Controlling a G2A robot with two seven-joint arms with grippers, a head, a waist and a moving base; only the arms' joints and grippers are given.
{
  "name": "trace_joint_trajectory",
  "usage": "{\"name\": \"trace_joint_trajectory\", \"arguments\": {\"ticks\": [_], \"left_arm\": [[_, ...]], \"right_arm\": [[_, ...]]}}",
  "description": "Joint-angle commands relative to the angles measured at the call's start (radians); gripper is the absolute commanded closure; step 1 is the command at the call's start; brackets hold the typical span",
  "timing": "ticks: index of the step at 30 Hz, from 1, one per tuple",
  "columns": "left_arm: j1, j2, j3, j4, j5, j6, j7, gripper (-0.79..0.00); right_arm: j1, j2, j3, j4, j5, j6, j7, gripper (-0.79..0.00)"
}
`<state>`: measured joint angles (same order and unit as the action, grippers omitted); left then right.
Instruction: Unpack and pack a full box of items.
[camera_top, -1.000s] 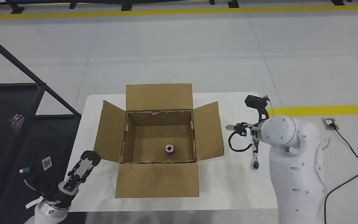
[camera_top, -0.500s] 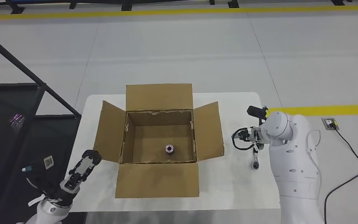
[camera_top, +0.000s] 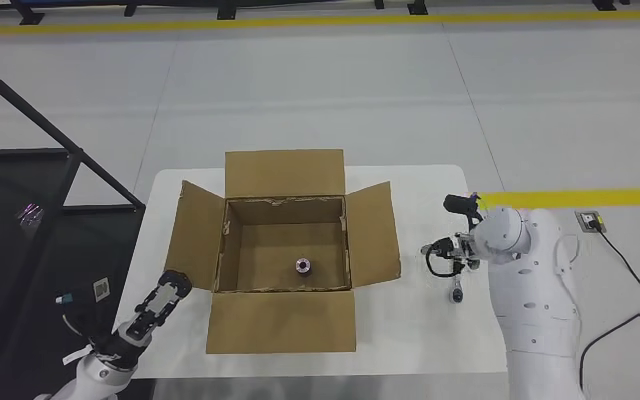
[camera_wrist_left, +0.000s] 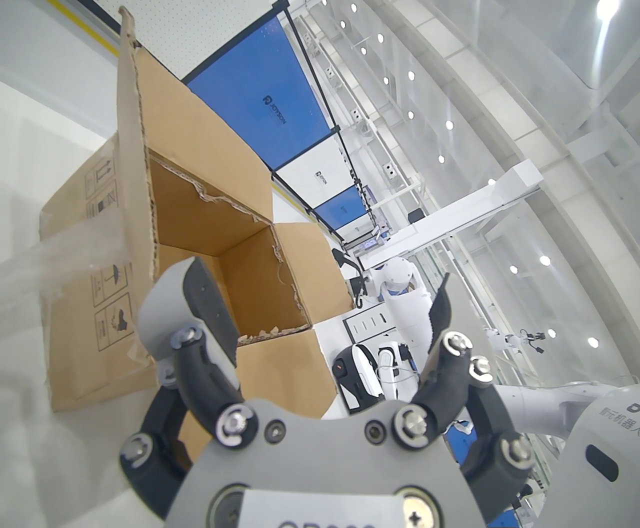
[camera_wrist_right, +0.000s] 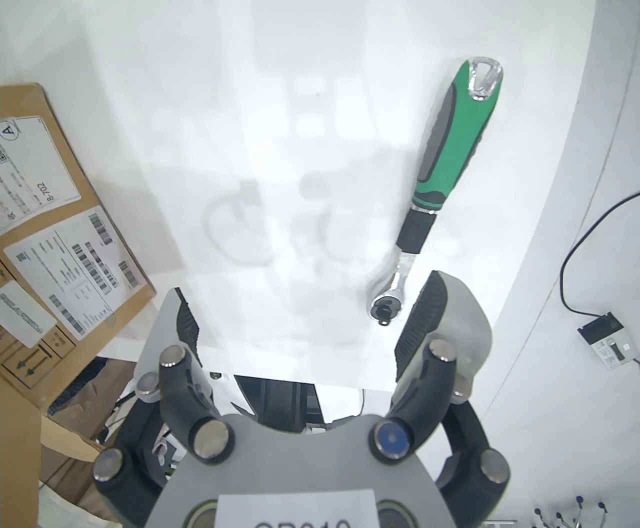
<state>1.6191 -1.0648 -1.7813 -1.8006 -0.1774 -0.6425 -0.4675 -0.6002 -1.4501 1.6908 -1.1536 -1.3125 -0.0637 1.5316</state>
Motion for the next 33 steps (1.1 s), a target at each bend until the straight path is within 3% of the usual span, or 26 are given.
{"name": "trace_joint_trajectory", "arguments": {"ticks": [1,6,11,17,20,33], "left_arm": [[-0.005,0.000,0.003,-0.002,-0.005,-0.001,-0.003,-0.785],[-0.015,-0.001,0.006,-0.005,-0.010,0.000,-0.009,-0.785],[-0.022,-0.001,0.009,0.007,-0.017,-0.005,-0.012,-0.785],[-0.023,-0.002,0.006,0.028,-0.033,-0.015,-0.012,-0.785],[-0.022,-0.002,0.001,0.034,-0.041,-0.021,-0.014,-0.785],[-0.015,-0.002,-0.017,0.028,-0.045,-0.023,-0.020,-0.785]], "right_arm": [[0.002,0.015,0.043,0.037,0.029,-0.072,0.004,-0.785],[0.002,0.046,0.100,0.117,0.081,-0.225,-0.011,-0.785],[0.017,0.062,0.090,0.190,0.057,-0.225,-0.052,-0.785],[0.035,0.068,0.041,0.246,0.018,-0.162,-0.096,-0.588],[0.048,0.071,0.023,0.278,0.011,-0.144,-0.111,-0.385],[0.103,0.087,-0.022,0.407,0.010,-0.087,-0.154,-0.366]]}}
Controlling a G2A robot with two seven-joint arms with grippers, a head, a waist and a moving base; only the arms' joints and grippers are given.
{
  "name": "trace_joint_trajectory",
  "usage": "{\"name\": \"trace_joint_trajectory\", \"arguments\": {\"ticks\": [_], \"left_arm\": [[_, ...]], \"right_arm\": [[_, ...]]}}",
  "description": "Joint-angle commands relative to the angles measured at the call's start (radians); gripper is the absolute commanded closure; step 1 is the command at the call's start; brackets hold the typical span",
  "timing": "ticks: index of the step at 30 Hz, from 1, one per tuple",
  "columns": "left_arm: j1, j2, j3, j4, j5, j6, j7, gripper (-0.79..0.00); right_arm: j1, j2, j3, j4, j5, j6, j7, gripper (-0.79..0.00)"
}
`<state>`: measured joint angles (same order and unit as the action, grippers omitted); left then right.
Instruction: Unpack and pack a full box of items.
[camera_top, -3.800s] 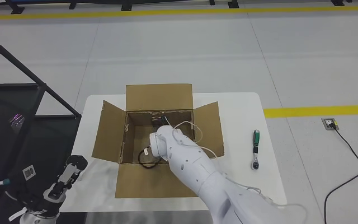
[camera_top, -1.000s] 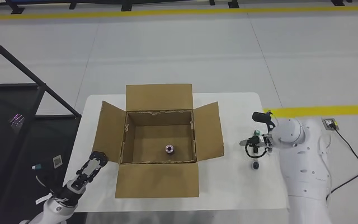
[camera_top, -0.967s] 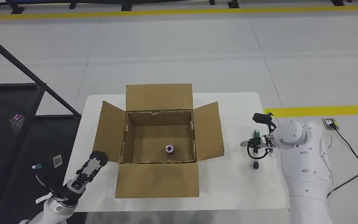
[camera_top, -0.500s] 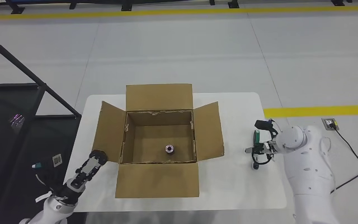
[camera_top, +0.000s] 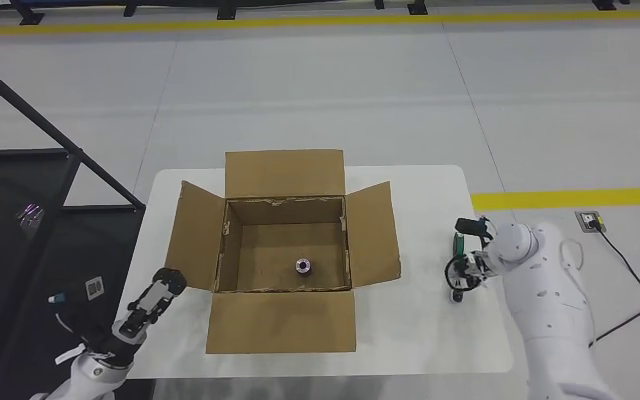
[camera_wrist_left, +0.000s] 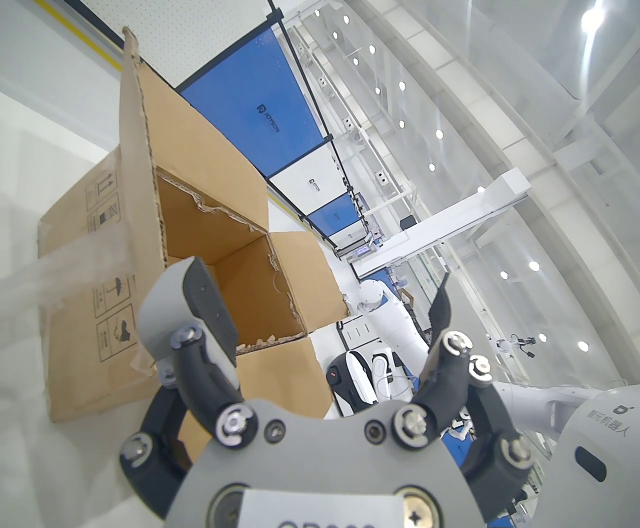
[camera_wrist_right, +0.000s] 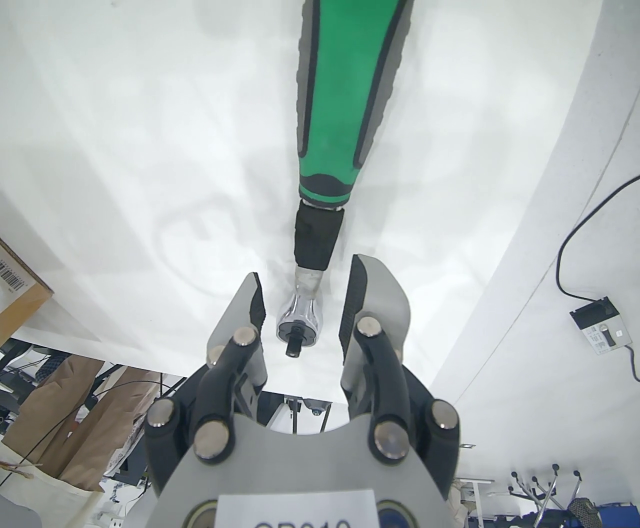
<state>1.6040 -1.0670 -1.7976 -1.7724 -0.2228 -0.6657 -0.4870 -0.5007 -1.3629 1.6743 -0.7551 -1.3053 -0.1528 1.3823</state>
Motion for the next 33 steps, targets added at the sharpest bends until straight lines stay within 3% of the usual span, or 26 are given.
{"name": "trace_joint_trajectory", "arguments": {"ticks": [1,14,18,20,21,27,33], "left_arm": [[0.000,0.000,-0.001,0.000,0.000,-0.001,0.000,-0.785],[0.007,-0.002,-0.016,0.007,-0.014,-0.006,0.005,-0.785],[0.008,-0.002,-0.022,0.005,-0.021,-0.005,0.001,-0.785],[0.007,-0.002,-0.024,0.004,-0.022,-0.004,0.000,-0.785],[0.006,-0.002,-0.024,0.005,-0.022,-0.004,0.000,-0.785],[0.002,-0.002,-0.025,0.007,-0.037,-0.001,-0.007,-0.785],[0.002,-0.003,-0.029,0.005,-0.040,-0.001,-0.011,-0.785]], "right_arm": [[0.006,0.000,-0.009,0.014,0.003,0.005,-0.006,-0.363],[0.078,0.000,-0.084,0.137,-0.007,0.074,-0.042,-0.259],[0.100,0.003,-0.097,0.180,0.000,0.073,-0.054,-0.148],[0.108,0.004,-0.103,0.195,0.003,0.074,-0.059,-0.012],[0.112,0.005,-0.105,0.202,0.005,0.076,-0.062,0.000],[0.124,0.013,-0.106,0.199,0.025,0.081,-0.087,0.000],[0.082,0.029,-0.079,-0.009,0.072,0.089,-0.077,0.000]]}}
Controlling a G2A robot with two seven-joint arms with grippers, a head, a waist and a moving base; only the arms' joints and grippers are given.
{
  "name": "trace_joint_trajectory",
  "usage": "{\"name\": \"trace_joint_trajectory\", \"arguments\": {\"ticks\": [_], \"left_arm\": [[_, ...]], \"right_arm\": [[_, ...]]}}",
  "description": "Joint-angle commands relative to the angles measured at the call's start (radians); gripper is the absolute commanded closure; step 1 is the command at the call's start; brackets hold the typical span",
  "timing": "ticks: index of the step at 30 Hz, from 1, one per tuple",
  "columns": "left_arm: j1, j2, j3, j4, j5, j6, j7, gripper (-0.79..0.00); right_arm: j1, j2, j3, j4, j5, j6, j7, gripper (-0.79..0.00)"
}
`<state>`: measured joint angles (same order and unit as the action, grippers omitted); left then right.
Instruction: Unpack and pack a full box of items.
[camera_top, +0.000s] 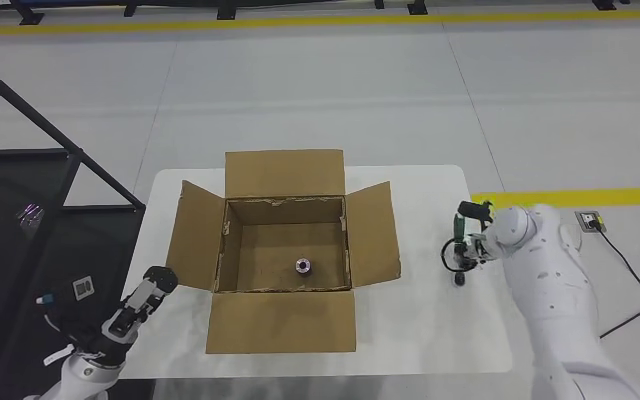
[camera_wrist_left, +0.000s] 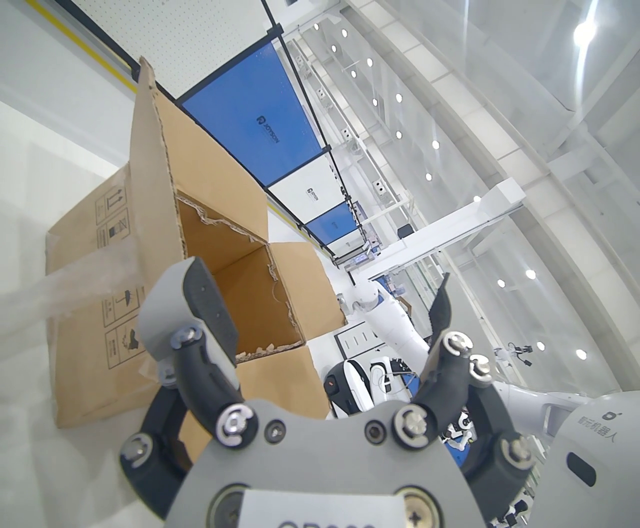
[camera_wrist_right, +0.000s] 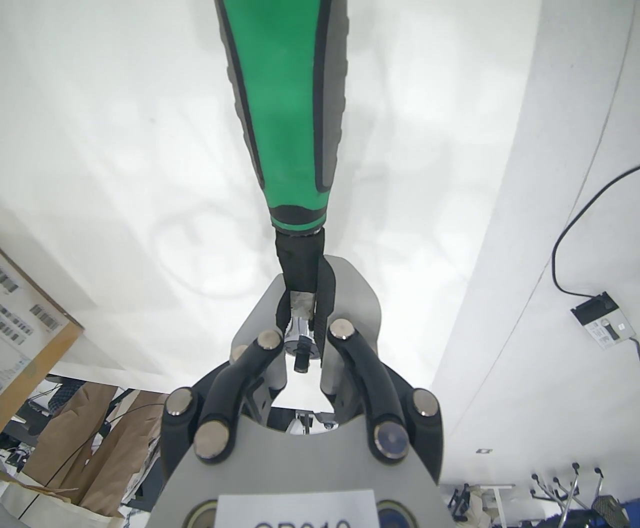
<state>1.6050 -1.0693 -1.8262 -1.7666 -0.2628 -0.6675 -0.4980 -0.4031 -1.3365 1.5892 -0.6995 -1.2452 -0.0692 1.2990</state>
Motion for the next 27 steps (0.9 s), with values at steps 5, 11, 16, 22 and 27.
{"name": "trace_joint_trajectory", "arguments": {"ticks": [5,11,16,22,27], "left_arm": [[0.006,-0.001,-0.003,-0.003,-0.003,-0.006,0.001,-0.785],[0.024,-0.003,-0.014,0.002,-0.013,-0.024,0.007,-0.785],[0.044,-0.004,-0.029,0.008,-0.034,-0.051,0.010,-0.785],[0.081,-0.008,-0.054,0.032,-0.088,-0.097,0.023,-0.785],[0.100,-0.009,-0.076,0.047,-0.125,-0.123,0.020,-0.785]], "right_arm": [[-0.134,0.004,0.026,-0.413,0.100,0.051,0.024,0.000],[-0.265,-0.005,-0.032,-0.842,0.159,0.151,0.025,0.000],[-0.259,-0.018,-0.150,-1.021,0.150,0.242,-0.004,0.000],[-0.121,-0.051,-0.394,-0.998,0.125,0.306,-0.004,0.000],[0.039,-0.103,-0.623,-0.801,0.133,0.332,-0.020,0.000]]}}
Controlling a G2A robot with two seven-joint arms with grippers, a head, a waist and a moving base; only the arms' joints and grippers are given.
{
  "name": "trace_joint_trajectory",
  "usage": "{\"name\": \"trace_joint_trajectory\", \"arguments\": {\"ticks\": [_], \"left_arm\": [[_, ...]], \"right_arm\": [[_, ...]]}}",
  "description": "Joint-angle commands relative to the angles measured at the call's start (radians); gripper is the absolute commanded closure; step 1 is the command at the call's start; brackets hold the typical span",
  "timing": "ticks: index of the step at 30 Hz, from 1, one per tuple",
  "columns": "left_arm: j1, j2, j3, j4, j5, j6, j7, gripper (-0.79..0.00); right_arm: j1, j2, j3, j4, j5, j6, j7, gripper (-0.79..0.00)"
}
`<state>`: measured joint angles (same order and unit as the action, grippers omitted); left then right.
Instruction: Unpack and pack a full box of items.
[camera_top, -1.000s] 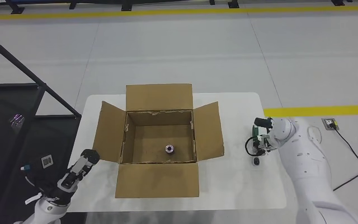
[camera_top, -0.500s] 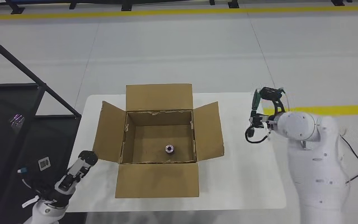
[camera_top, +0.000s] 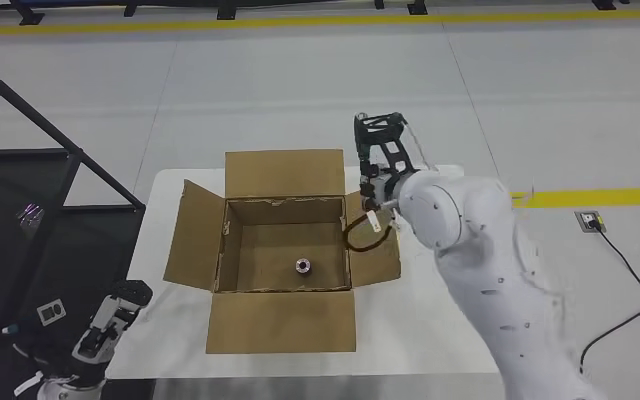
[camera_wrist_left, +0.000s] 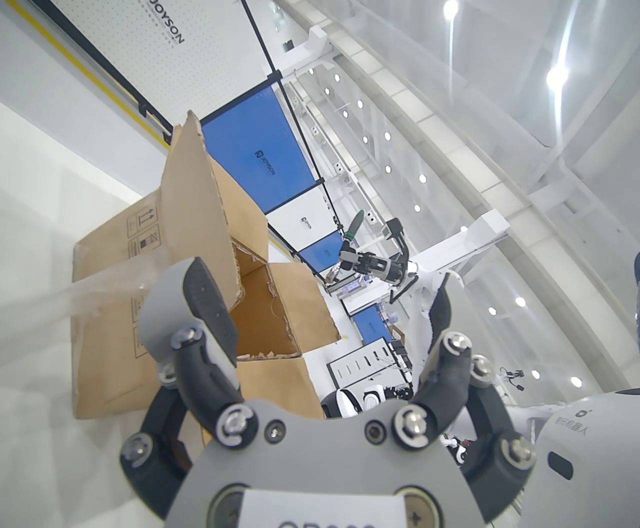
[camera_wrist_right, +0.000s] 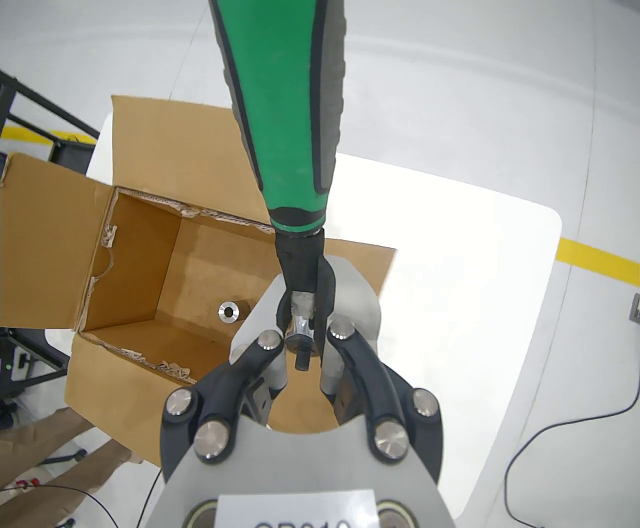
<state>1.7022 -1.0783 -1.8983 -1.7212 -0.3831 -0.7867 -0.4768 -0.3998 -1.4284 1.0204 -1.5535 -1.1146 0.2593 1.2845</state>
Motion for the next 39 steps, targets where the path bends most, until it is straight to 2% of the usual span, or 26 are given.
{"name": "trace_joint_trajectory", "arguments": {"ticks": [1,3,7,11,29,33,39], "left_arm": [[0.008,0.000,-0.010,0.004,-0.013,-0.009,-0.004,-0.785],[0.013,-0.001,-0.017,0.006,-0.022,-0.014,-0.006,-0.785],[0.019,-0.001,-0.027,0.009,-0.037,-0.016,-0.014,-0.785],[0.017,-0.002,-0.029,0.010,-0.036,-0.008,-0.023,-0.785],[0.017,-0.002,-0.029,0.010,-0.036,-0.008,-0.023,-0.785],[0.017,-0.002,-0.029,0.010,-0.036,-0.008,-0.023,-0.785],[0.017,-0.002,-0.029,0.010,-0.036,-0.008,-0.023,-0.785]], "right_arm": [[0.084,-0.032,-0.124,0.134,0.012,0.005,-0.015,0.000],[0.142,-0.063,-0.211,0.244,0.033,-0.001,-0.029,0.000],[0.254,-0.155,-0.384,0.505,0.128,-0.051,-0.070,0.000],[0.310,-0.248,-0.513,0.696,0.170,-0.089,-0.098,0.000],[0.310,-0.248,-0.513,0.696,0.170,-0.089,-0.098,0.000],[0.298,-0.255,-0.547,0.724,0.124,-0.229,-0.154,0.000],[0.325,-0.307,-0.608,0.860,0.094,-0.435,-0.237,0.000]]}}
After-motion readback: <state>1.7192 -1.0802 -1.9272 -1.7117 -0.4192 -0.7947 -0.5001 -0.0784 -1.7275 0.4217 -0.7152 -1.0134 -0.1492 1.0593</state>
